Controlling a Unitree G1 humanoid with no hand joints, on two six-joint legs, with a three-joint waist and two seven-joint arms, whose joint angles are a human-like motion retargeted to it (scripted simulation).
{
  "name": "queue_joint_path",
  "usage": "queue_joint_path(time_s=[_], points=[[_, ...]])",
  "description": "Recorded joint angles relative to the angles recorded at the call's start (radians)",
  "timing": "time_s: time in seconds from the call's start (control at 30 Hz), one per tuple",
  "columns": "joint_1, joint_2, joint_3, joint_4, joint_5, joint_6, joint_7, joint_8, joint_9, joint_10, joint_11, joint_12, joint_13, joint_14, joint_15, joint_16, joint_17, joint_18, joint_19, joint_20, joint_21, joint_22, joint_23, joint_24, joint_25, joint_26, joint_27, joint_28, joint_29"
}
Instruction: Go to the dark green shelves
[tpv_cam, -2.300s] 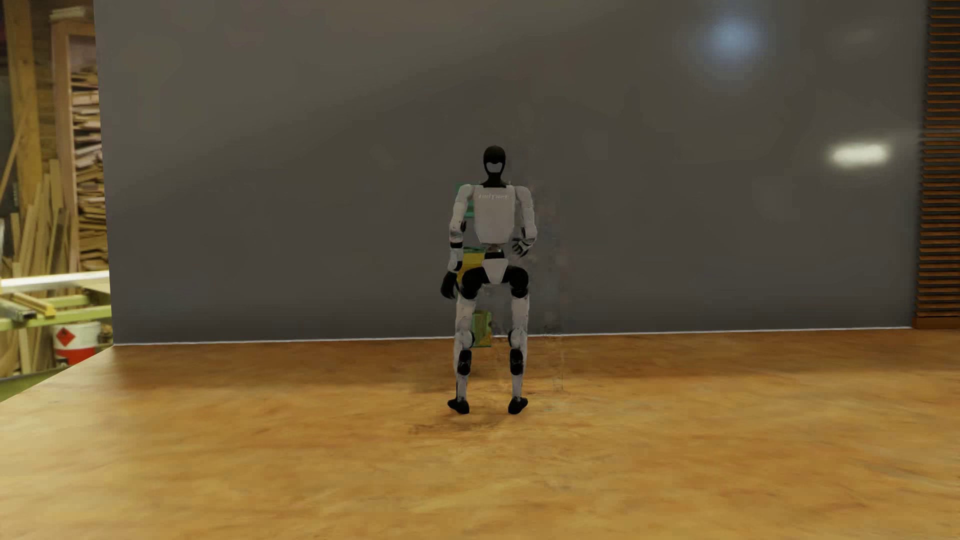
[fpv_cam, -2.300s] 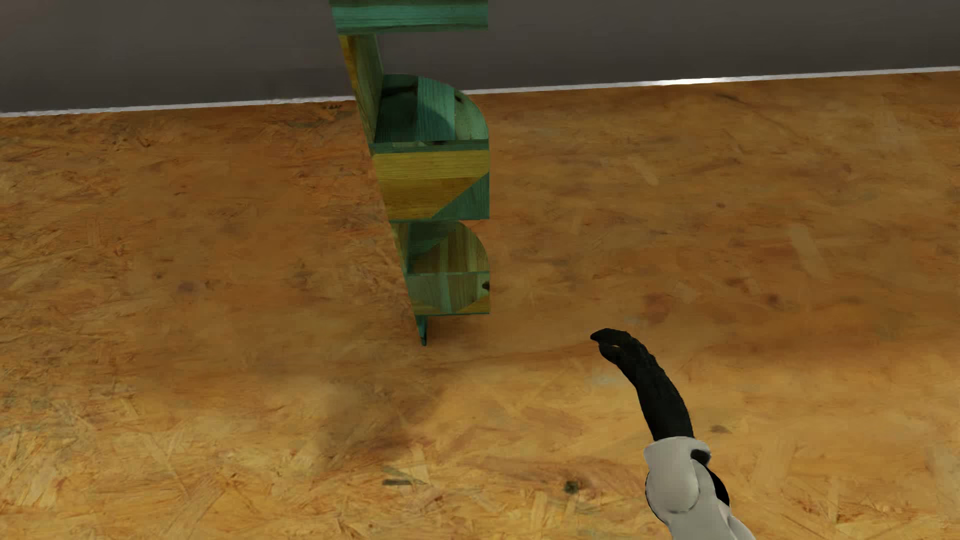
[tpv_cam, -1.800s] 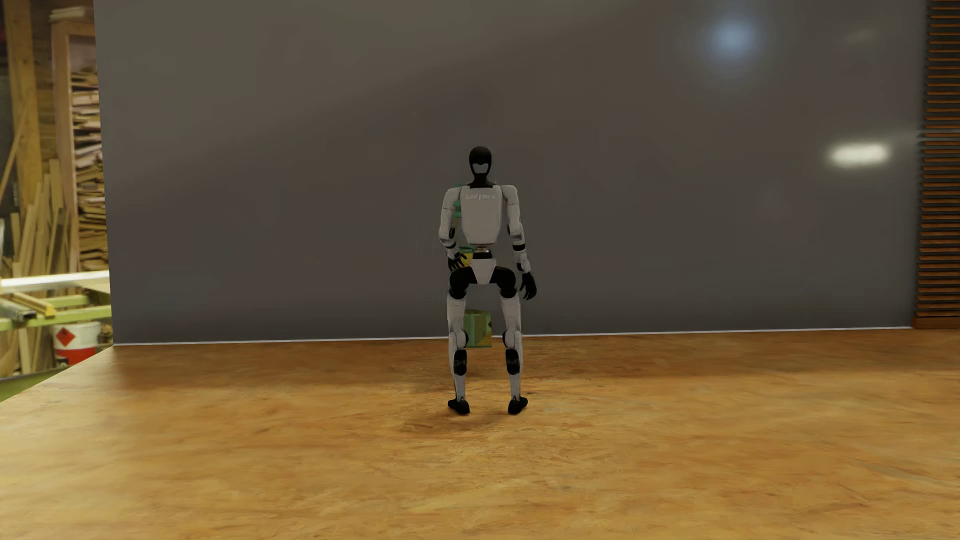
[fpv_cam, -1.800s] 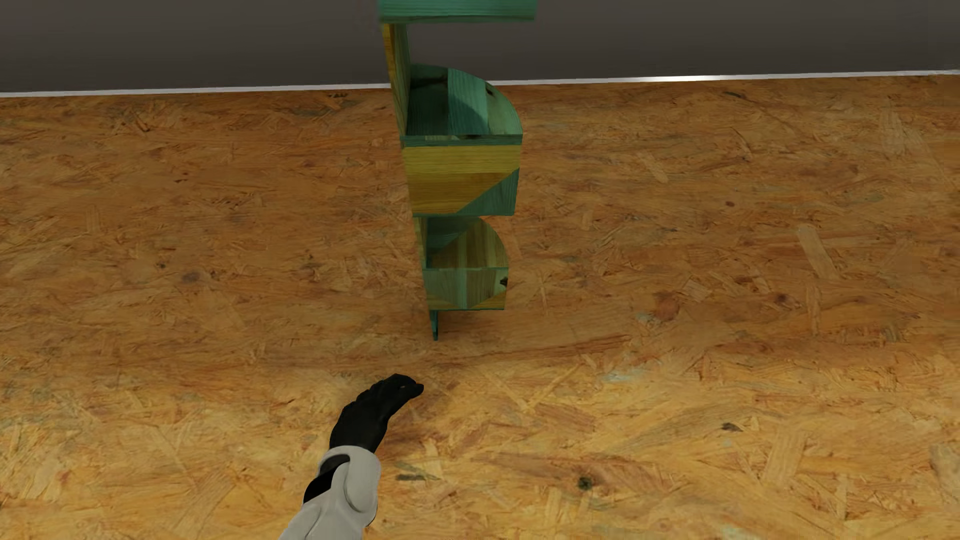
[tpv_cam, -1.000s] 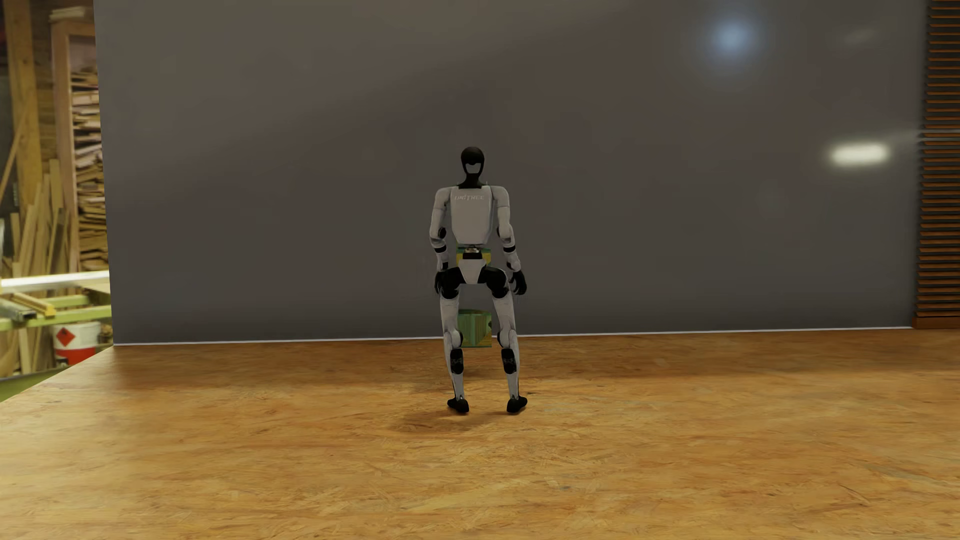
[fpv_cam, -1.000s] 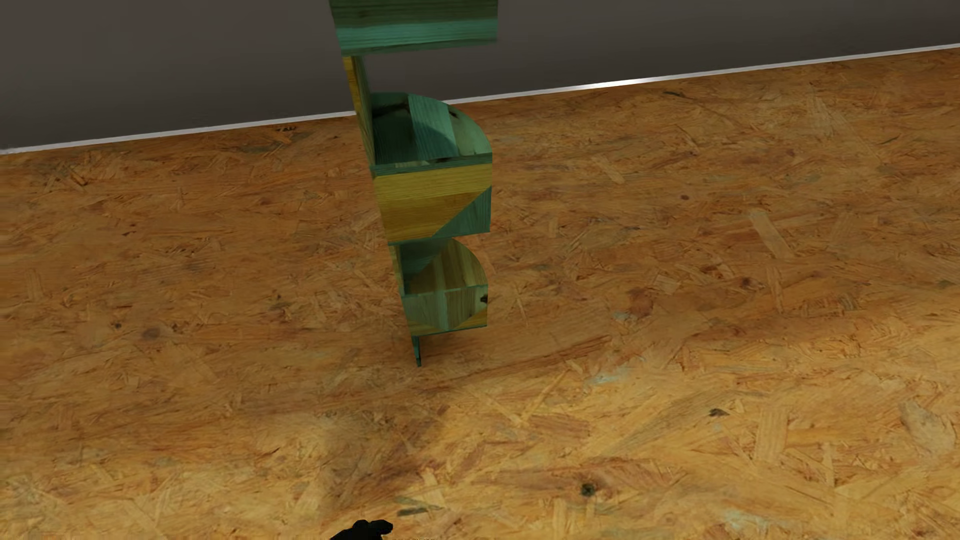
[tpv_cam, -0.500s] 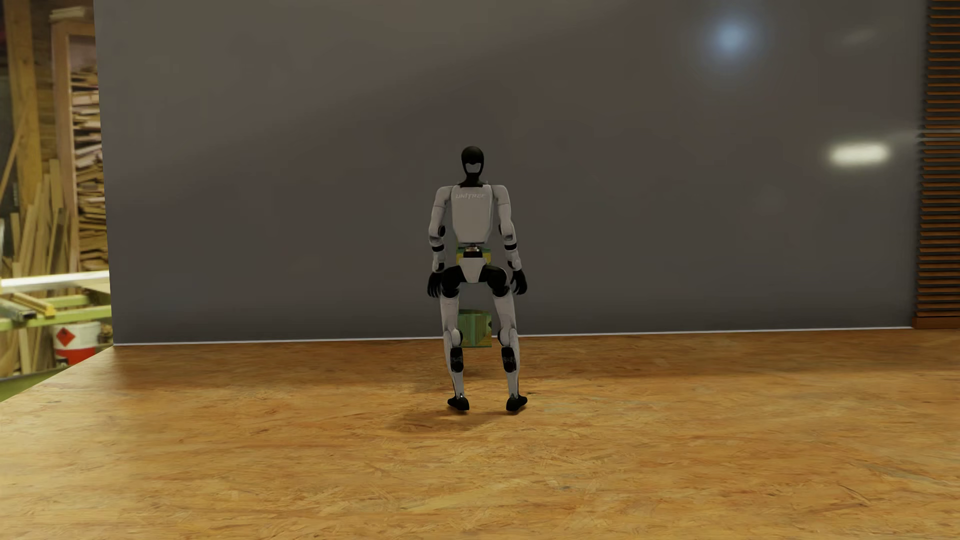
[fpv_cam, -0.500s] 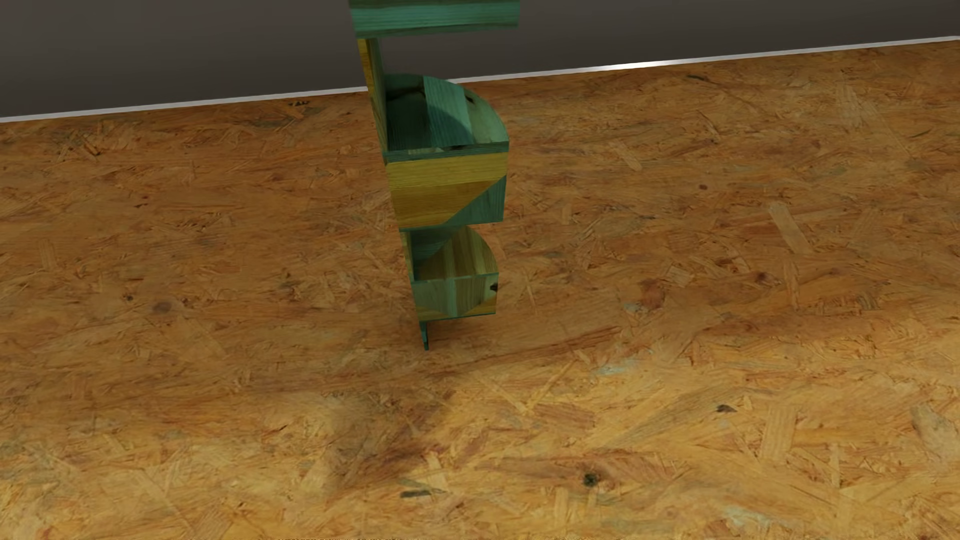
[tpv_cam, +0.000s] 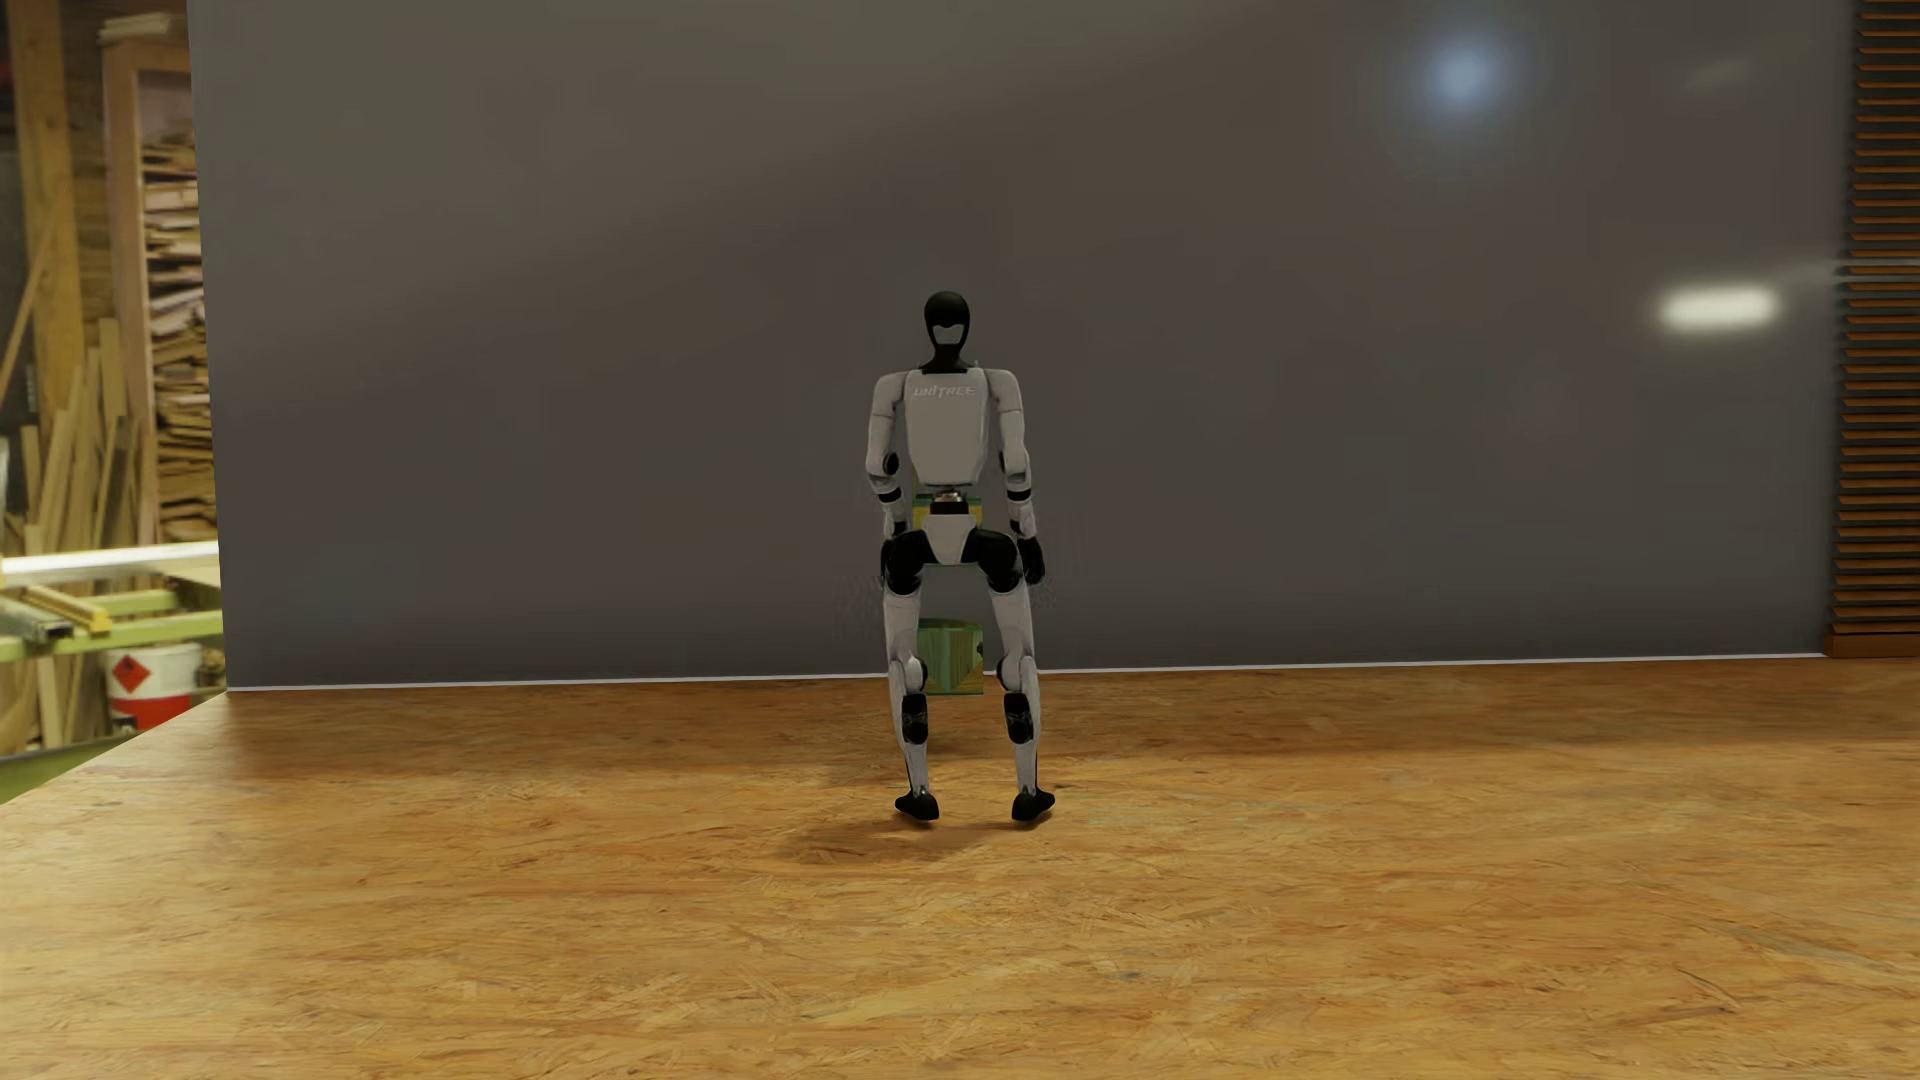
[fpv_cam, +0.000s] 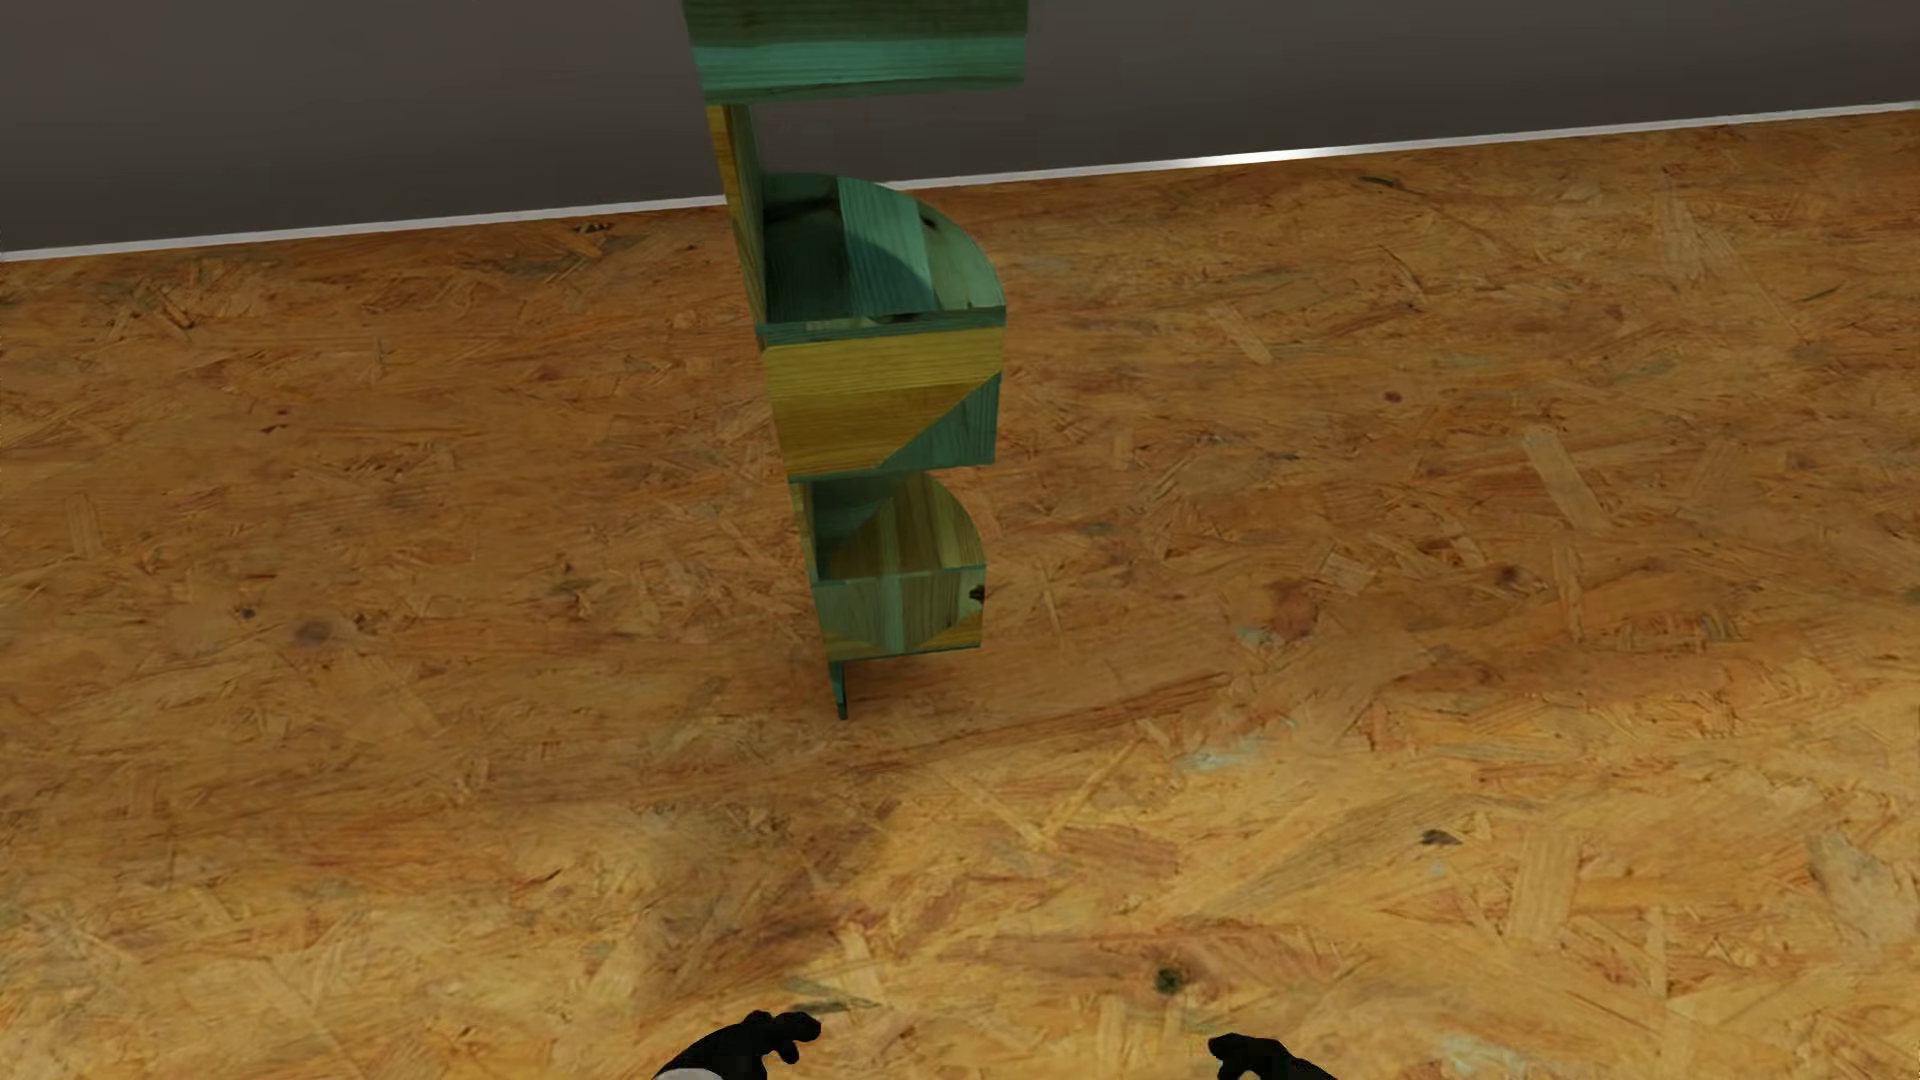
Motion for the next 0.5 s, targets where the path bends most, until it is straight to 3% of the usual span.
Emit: queue_joint_path(time_s=[0.1, 0.17, 0.5], points=[[0.007, 0.010, -0.006, -0.003, -0.001, -0.002, -0.003, -0.008, -0.001, -0.009, -0.008, -0.010, 0.018, -0.001, -0.006, -0.008, 0.005, 0.000, -0.003, 0.017, 0.007, -0.104, -0.094, 0.010, 0.026, -0.056, -0.062, 0.049, -0.009], [0.015, 0.019, -0.009, -0.008, -0.003, -0.004, -0.005, -0.013, -0.003, -0.018, -0.016, 0.000, 0.029, 0.002, -0.008, -0.014, 0.017, 0.000, -0.004, 0.030, -0.005, -0.150, -0.125, 0.009, 0.047, -0.072, -0.065, 0.061, -0.023], [0.024, 0.043, -0.017, -0.018, -0.011, -0.011, -0.020, -0.032, -0.007, -0.026, -0.031, 0.074, 0.053, 0.012, -0.001, -0.003, 0.021, 0.003, -0.006, 0.003, -0.105, 0.026, 0.004, -0.003, 0.027, 0.020, 0.042, -0.008, -0.044]])
